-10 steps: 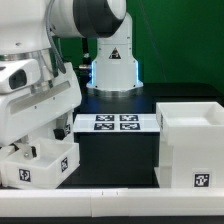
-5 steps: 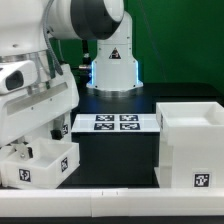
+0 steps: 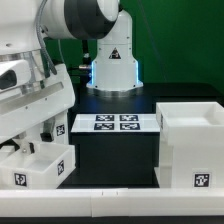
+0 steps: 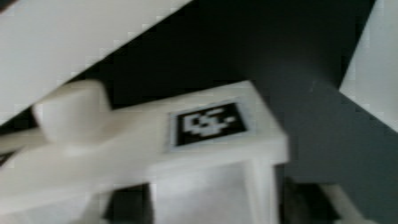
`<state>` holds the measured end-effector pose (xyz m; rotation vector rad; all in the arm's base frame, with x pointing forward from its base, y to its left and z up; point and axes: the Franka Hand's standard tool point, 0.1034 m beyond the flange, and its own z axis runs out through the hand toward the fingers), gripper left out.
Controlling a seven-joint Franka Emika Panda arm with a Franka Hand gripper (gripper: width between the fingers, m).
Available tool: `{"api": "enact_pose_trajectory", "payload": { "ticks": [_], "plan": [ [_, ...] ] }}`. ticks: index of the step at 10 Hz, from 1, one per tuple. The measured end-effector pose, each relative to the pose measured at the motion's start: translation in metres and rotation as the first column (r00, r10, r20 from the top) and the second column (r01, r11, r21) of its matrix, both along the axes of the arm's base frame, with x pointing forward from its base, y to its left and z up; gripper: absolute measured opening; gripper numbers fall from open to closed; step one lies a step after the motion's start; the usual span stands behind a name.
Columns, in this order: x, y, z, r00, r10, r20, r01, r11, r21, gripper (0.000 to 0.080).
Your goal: Assemble drawer
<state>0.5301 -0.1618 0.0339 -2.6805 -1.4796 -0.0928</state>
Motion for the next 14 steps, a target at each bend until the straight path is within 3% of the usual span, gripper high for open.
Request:
{"api": "enact_pose_trajectory", "payload": {
  "ticks": [2, 7, 9, 11, 14],
  "plan": [
    [0.0, 0.001, 0.0, 1.0, 0.001, 0.0, -0.001, 1.0, 0.001, 0.0083],
    [0.003, 0.01, 0.001, 0.999, 0.05, 0.006, -0.05, 0.999, 0.004, 0.0047],
    [0.011, 0.02, 0.01, 0.987, 0.157, 0.023, -0.157, 0.988, -0.012, 0.0035],
    [0.014, 0.043, 0.017, 0.964, 0.262, 0.051, -0.259, 0.964, -0.061, 0.0035],
    [0.01, 0.042, 0.017, 0.966, 0.25, 0.058, -0.247, 0.967, -0.066, 0.0035]
  ]
}}
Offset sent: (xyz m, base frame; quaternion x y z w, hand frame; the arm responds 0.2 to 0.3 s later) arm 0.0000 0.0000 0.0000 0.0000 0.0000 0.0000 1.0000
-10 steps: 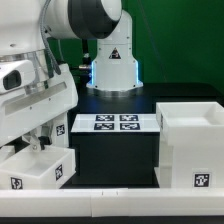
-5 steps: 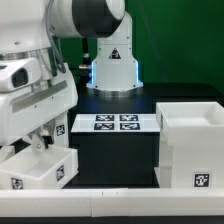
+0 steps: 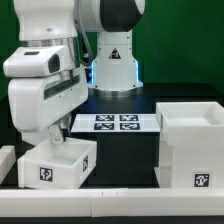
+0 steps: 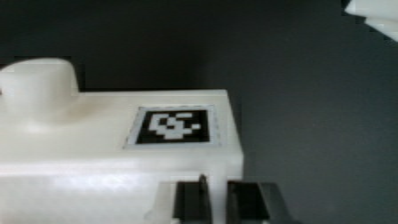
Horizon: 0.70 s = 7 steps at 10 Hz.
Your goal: Assemble drawer
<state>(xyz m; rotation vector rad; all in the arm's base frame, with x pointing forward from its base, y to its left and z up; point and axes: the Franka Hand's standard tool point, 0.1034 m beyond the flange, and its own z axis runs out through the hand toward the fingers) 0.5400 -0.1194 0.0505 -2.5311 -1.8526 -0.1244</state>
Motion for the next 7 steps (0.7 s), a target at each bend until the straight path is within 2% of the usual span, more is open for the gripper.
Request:
{"api": "enact_pose_trajectory", "payload": {
  "ticks": [2, 5, 6, 7],
  "plan": [
    [0.0, 0.003, 0.003, 0.994, 0.101, 0.043, -0.1, 0.995, -0.026, 0.0035],
    [0.004, 0.026, 0.004, 0.974, 0.22, 0.056, -0.217, 0.975, -0.054, 0.0035],
    [0.005, 0.029, 0.004, 0.974, 0.221, 0.057, -0.218, 0.974, -0.056, 0.0035],
    [0.003, 0.026, 0.004, 0.978, 0.199, 0.057, -0.196, 0.979, -0.056, 0.0035]
  ]
}}
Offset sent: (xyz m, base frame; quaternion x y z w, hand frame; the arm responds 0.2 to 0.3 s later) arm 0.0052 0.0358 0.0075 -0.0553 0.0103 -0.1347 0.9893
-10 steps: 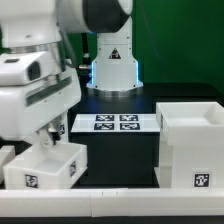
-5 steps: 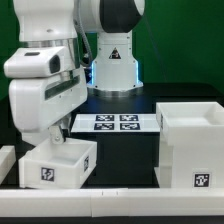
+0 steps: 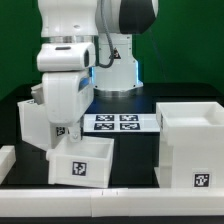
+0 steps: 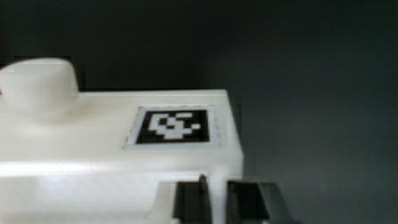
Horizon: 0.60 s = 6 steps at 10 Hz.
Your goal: Assemble drawer
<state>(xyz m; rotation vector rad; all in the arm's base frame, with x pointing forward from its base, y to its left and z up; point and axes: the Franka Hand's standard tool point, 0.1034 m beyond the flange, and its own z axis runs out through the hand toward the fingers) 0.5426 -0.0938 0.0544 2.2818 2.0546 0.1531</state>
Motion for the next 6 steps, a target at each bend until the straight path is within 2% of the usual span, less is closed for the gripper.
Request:
{"api": "enact_pose_trajectory", "payload": {
  "ticks": [3, 4, 5, 6],
  "plan": [
    [0.001, -0.001, -0.001, 1.0, -0.011, 0.019, 0.011, 1.0, -0.006, 0.0035],
    [0.001, 0.009, 0.0, 1.0, -0.022, -0.012, 0.022, 1.0, -0.005, 0.0035],
    [0.01, 0.013, 0.004, 0.998, -0.015, 0.065, 0.017, 1.0, -0.019, 0.0035],
    [0.005, 0.015, 0.002, 0.987, -0.013, 0.162, 0.019, 0.999, -0.035, 0.0035]
  ]
}}
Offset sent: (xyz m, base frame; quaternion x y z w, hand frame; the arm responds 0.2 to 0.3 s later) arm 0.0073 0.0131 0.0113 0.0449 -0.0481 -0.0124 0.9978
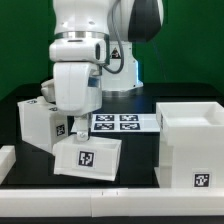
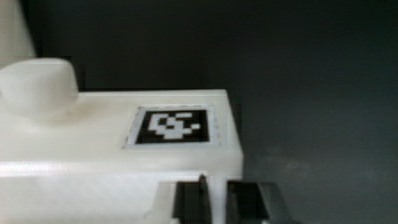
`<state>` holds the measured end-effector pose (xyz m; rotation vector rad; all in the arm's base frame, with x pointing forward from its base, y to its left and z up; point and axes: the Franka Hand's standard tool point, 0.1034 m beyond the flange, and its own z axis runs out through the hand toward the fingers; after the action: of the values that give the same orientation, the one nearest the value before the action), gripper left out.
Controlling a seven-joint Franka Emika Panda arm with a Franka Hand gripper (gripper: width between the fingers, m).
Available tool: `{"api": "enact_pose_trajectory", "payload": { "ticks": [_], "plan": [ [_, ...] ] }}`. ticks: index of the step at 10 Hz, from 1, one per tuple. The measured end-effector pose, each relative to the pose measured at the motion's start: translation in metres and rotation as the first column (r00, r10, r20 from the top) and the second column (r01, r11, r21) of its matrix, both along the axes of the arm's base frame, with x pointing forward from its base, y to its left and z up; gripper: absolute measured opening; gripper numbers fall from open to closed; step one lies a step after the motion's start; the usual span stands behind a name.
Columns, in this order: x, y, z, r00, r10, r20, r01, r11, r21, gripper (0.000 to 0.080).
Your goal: Assemble drawer
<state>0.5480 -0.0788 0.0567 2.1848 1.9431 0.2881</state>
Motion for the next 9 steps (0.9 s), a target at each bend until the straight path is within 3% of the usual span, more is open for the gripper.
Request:
{"api": "enact_pose_trajectory", "payload": {
  "ticks": [1, 3, 4, 5, 7, 9],
  "plan": [
    [-0.008, -0.002, -0.005, 1.0, -0.006, -0.01, 0.006, 1.0, 0.001, 0.0035],
    [-0.008, -0.001, -0.006, 1.0, -0.011, -0.025, 0.011, 1.0, 0.005, 0.0035],
    [-0.009, 0.012, -0.007, 0.999, 0.045, -0.014, -0.045, 0.999, -0.008, 0.0035],
    [-0.013, 0.021, -0.01, 0.994, 0.079, -0.081, -0.08, 0.997, -0.006, 0.0035],
    [-0.006, 0.044, -0.005, 0.974, 0.154, -0.165, -0.159, 0.987, -0.017, 0.0035],
    [-0.008, 0.042, -0.007, 0.973, 0.153, -0.173, -0.158, 0.987, -0.016, 0.0035]
  ]
}}
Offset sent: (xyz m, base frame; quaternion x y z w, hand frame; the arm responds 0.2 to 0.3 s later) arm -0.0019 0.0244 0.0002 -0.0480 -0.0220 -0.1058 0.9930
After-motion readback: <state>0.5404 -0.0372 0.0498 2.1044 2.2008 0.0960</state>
